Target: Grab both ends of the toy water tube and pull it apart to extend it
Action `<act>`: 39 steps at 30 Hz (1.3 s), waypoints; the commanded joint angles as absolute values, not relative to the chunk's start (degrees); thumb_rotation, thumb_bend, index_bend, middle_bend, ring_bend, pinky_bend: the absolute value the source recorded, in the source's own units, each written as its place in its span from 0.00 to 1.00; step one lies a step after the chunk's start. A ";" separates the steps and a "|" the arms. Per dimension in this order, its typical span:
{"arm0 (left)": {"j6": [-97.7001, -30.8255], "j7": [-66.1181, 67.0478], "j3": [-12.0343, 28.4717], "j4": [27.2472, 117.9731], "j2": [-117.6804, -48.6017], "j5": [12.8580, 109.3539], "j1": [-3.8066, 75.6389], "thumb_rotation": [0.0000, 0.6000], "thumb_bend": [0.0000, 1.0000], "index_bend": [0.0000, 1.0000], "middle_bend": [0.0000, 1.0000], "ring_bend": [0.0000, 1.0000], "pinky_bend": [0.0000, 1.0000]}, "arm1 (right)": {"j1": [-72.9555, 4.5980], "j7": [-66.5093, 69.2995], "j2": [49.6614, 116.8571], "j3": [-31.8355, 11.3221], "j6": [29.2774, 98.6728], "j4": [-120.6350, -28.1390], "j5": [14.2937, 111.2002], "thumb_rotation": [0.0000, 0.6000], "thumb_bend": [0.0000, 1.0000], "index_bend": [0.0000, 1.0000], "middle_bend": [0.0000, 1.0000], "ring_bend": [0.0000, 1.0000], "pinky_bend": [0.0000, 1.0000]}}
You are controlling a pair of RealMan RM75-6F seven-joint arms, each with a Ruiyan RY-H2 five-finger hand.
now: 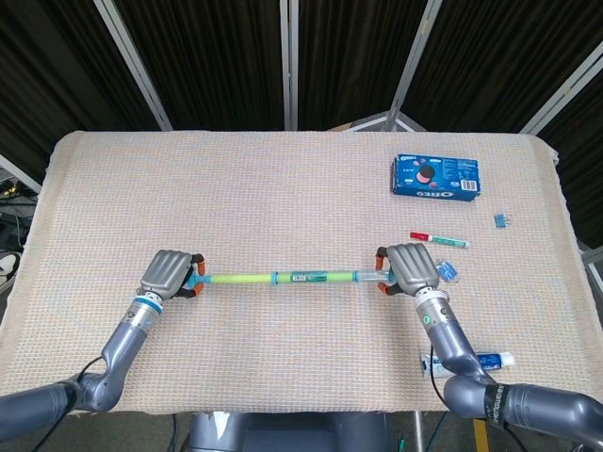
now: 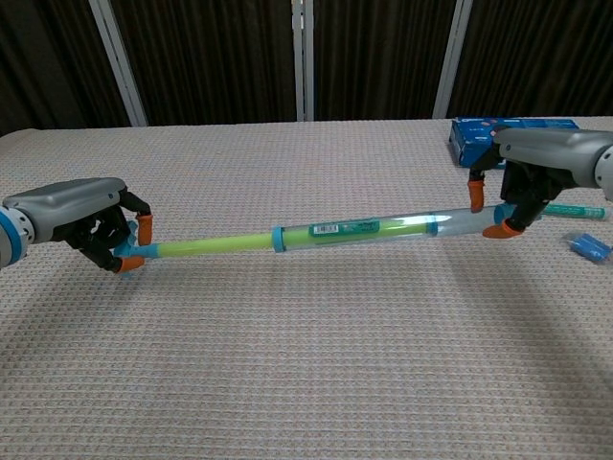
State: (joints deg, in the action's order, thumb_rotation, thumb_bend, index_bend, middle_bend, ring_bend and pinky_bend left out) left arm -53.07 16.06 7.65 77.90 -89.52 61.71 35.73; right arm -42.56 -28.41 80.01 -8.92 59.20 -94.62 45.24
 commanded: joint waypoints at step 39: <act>-50.24 9.90 6.84 70.42 -88.24 62.21 34.10 1.00 0.42 0.78 0.85 0.77 0.96 | -37.11 -20.16 72.11 -9.32 57.94 -91.59 47.37 1.00 0.36 0.67 1.00 1.00 1.00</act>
